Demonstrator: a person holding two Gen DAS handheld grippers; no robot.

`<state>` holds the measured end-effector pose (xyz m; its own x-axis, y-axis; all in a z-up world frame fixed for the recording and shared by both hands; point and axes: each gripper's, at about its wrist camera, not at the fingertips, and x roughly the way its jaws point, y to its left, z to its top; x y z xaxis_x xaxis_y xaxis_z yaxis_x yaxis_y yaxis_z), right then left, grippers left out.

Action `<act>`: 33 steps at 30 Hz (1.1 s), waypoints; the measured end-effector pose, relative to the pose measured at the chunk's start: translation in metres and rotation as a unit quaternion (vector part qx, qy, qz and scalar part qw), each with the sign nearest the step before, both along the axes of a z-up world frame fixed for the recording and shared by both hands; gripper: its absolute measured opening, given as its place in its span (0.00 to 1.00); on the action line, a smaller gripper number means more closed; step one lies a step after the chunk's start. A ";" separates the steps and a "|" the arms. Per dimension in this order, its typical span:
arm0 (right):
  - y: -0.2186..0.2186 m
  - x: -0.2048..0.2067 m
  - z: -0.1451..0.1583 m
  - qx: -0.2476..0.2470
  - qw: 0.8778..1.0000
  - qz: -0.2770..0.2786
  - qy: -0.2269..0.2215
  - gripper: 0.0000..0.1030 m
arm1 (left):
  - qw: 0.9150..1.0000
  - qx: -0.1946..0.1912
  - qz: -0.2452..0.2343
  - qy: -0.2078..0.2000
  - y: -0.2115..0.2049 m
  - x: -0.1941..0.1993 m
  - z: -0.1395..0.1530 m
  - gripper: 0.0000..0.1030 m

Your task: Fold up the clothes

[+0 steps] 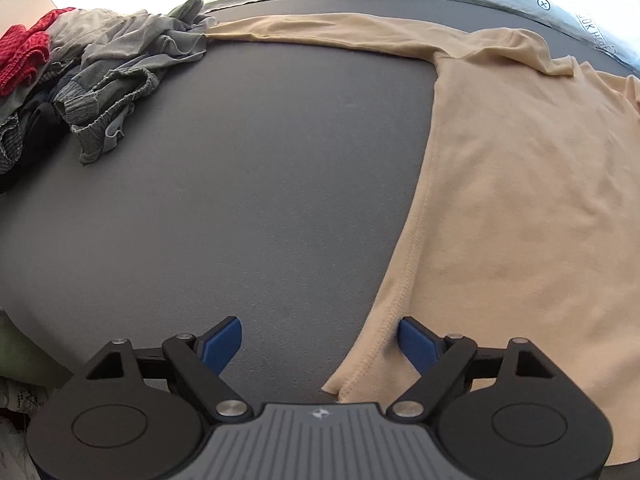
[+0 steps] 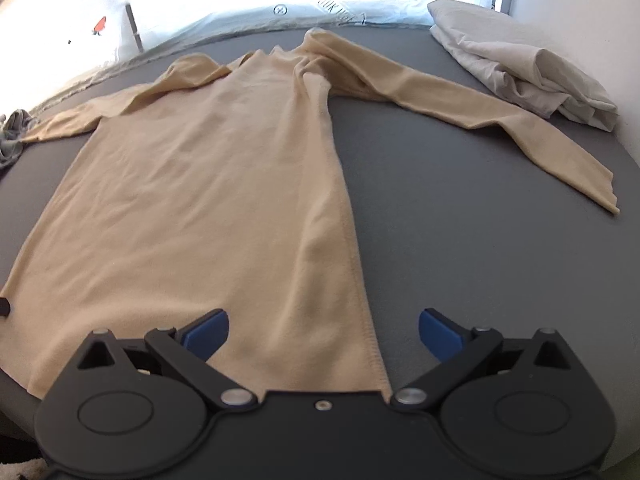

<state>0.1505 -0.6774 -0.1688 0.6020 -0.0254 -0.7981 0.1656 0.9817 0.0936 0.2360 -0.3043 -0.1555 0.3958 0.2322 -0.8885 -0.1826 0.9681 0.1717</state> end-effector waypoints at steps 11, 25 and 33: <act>-0.091 0.041 0.001 -0.186 0.979 -0.087 -0.012 0.49 | 0.999 0.011 -0.021 -0.032 -0.051 0.018 0.005 0.83; -0.136 0.122 -0.026 -0.282 0.959 -0.030 -0.009 0.43 | 1.000 -0.002 0.016 -0.020 -0.068 0.071 -0.010 0.83; -0.154 0.113 -0.008 -0.212 0.975 -0.067 -0.022 0.04 | 1.000 0.023 -0.001 -0.008 -0.074 0.089 -0.016 0.88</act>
